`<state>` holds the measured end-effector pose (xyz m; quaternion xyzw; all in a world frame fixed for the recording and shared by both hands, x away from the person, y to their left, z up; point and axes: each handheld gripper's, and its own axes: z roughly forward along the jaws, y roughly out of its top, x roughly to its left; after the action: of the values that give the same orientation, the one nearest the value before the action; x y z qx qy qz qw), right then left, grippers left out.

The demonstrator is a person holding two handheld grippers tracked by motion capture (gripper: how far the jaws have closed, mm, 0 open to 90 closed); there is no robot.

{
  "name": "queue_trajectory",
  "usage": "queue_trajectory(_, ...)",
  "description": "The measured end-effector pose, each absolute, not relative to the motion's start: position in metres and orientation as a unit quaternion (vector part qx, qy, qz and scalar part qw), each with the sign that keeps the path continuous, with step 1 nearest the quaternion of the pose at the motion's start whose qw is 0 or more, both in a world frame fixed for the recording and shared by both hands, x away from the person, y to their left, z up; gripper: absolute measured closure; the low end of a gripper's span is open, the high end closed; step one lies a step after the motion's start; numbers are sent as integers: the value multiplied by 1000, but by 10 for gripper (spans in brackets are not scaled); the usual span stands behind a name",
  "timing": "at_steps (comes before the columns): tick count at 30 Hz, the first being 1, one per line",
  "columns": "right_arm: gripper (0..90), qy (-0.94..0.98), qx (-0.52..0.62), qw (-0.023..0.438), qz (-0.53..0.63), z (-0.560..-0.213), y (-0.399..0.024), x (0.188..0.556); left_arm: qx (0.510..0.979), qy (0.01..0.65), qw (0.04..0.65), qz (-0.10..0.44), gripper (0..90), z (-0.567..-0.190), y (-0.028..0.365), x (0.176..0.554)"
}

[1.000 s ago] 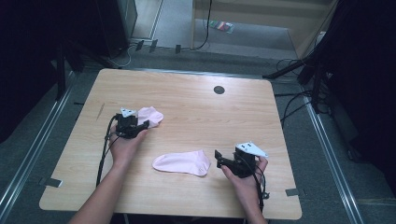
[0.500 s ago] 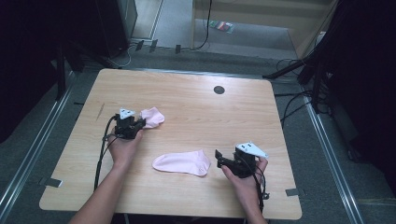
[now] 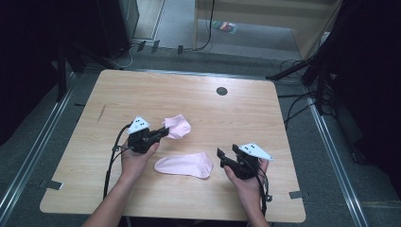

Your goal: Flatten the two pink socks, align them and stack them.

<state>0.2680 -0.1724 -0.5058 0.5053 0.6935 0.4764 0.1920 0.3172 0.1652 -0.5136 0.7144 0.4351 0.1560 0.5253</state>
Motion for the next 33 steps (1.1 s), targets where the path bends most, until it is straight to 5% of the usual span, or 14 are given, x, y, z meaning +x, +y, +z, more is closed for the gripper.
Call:
queue_trajectory(11,620,729,439,136,507,-491,-128,302,741,387,529,142,886,-523,165,312)
queue_trajectory(18,569,755,406,105,504,-495,-96,345,740,381,538,134,885,-526,168,315)
queue_trajectory(27,526,766,380,87,512,-498,-86,363,747,361,543,134,885,-525,170,315)
queue_trajectory(33,421,776,350,43,522,-499,-87,373,752,345,543,139,884,-526,170,314)
